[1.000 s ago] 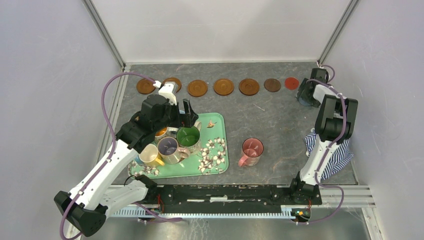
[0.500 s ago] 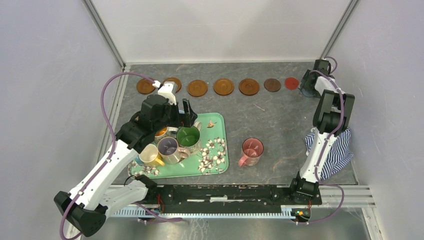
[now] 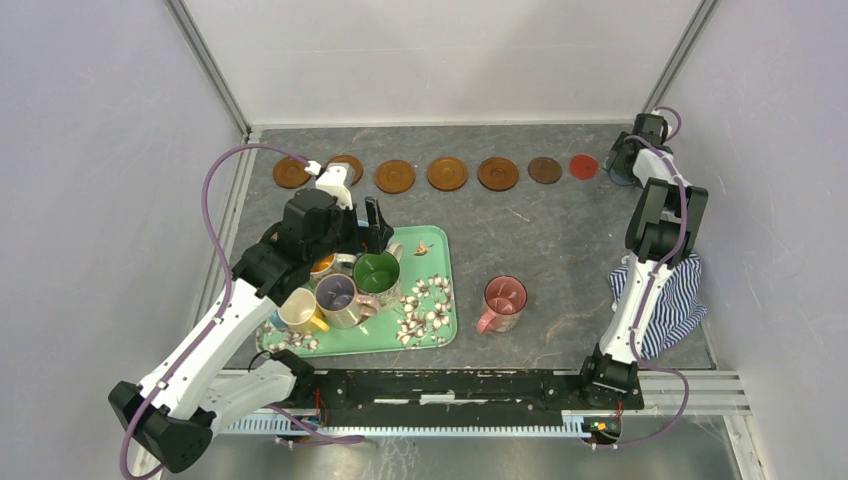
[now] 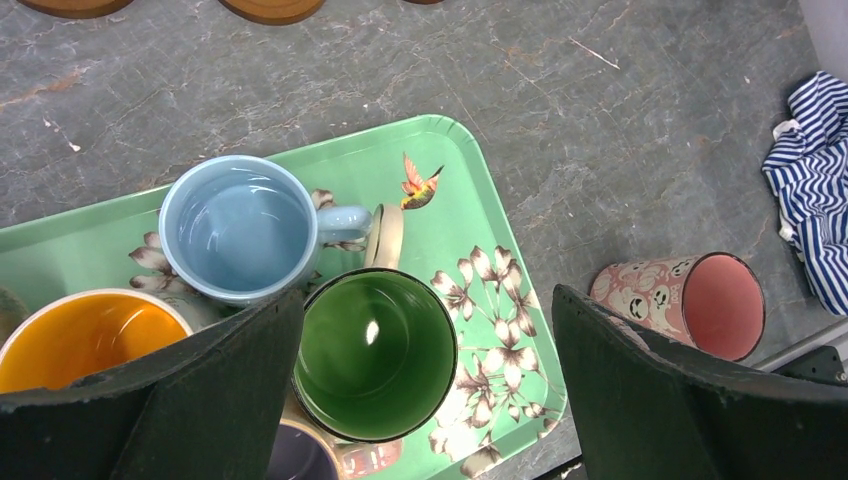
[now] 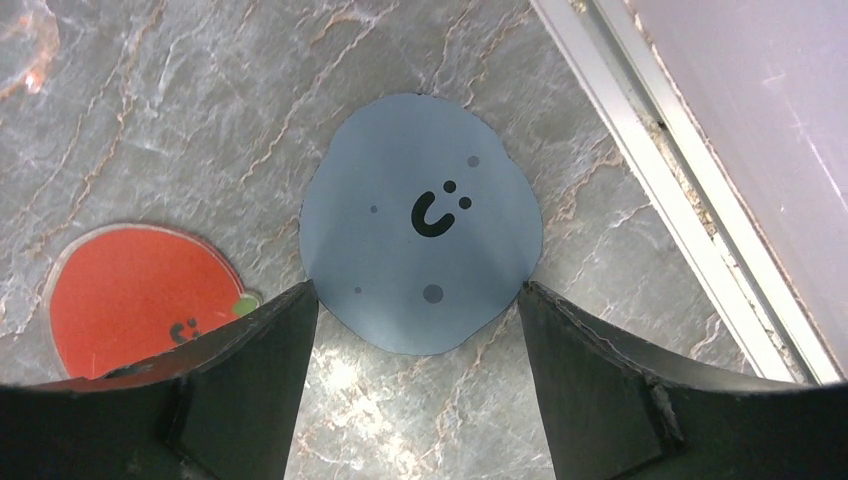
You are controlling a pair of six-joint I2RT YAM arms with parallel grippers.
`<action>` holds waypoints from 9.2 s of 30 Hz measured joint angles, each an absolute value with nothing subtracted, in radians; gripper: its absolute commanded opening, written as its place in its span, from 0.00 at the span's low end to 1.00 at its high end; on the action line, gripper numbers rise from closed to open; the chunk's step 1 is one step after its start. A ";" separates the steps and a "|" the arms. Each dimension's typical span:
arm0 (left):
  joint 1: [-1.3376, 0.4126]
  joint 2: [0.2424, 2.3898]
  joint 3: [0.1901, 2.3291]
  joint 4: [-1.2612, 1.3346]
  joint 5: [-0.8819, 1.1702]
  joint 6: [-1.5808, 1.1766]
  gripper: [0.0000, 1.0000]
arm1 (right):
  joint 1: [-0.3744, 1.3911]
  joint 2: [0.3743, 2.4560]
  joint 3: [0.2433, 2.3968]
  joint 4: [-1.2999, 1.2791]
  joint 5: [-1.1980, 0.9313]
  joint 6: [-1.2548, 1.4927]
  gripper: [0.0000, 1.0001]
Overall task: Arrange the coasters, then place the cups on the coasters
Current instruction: Move the coaster to the center of the board, then pick up the cup at the center of the board, then place the cup on the coaster.
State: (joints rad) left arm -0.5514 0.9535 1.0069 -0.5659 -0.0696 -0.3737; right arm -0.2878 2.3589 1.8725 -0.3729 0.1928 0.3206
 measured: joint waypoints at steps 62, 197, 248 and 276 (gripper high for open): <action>-0.552 0.960 1.007 -0.566 -0.013 -0.375 1.00 | -0.121 1.655 1.114 -0.226 0.086 0.370 0.98; -0.409 1.490 1.251 -0.360 -0.618 -0.300 0.02 | 0.066 0.970 0.704 -0.233 -0.133 0.377 0.98; 0.047 2.105 1.605 -0.234 -0.432 -0.335 0.02 | 0.099 1.028 0.712 -0.225 -0.165 0.377 0.98; 0.051 2.107 1.628 -0.286 -0.398 -0.365 0.48 | 0.103 1.028 0.712 -0.225 -0.170 0.377 0.98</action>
State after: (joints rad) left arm 0.0509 2.1071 1.6283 -0.2859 -0.3977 -0.3653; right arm 0.1032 1.0283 0.7124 -0.2249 -0.1696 0.3775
